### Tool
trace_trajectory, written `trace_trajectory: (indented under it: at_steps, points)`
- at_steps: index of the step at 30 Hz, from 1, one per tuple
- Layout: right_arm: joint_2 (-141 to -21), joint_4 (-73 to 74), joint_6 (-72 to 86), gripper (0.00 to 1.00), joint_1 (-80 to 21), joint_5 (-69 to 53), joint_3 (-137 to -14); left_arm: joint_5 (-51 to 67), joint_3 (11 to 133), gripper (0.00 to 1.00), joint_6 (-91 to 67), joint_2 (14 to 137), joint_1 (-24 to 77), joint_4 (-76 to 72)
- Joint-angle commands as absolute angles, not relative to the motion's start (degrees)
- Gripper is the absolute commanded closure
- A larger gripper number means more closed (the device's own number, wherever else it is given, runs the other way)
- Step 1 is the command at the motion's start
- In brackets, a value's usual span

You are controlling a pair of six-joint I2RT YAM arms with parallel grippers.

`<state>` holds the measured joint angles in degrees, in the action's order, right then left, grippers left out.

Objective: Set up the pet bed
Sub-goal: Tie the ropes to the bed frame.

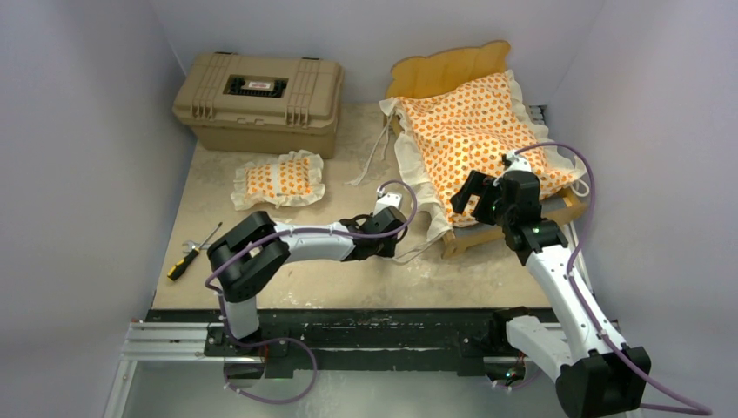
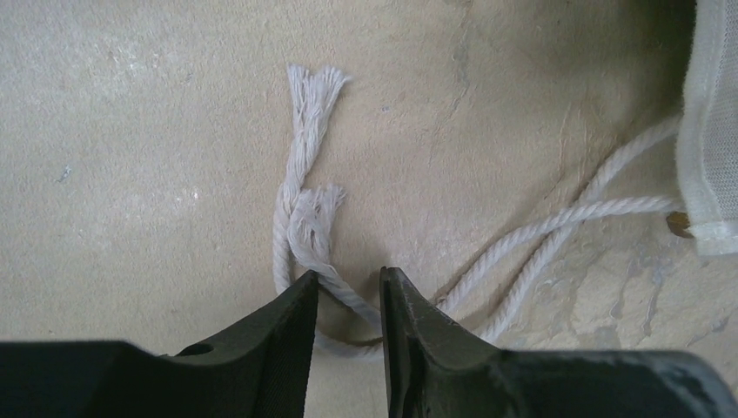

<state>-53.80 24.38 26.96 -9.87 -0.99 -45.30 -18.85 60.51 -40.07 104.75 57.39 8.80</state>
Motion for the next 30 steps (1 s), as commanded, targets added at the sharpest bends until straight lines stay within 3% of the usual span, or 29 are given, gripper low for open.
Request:
trace_trajectory:
  at_steps: [1, 3, 8, 20, 30]
  points:
    - [-52.37, 22.25, 26.54, 0.01, -10.06, -0.43, -44.67, -16.55, 60.86, 0.73, -40.85, 105.86, 56.92, 7.97]
    - [-52.6, 22.11, 26.62, 0.01, -10.1, -0.68, -44.65, -14.85, 61.35, 0.77, -39.51, 106.66, 56.82, 6.97]
    - [-52.32, 22.27, 26.48, 0.01, -10.11, -0.47, -44.82, -6.65, 62.51, 1.0, -32.07, 109.15, 56.08, -2.62]
    - [-51.29, 23.38, 26.06, 0.01, -10.11, -0.18, -45.31, 9.4, 73.68, 1.0, -15.16, 118.39, 54.25, -3.81]
    - [-51.81, 23.12, 26.02, 0.01, -10.11, -0.59, -45.43, 11.72, 67.08, 0.83, -12.28, 112.97, 53.02, -6.84]
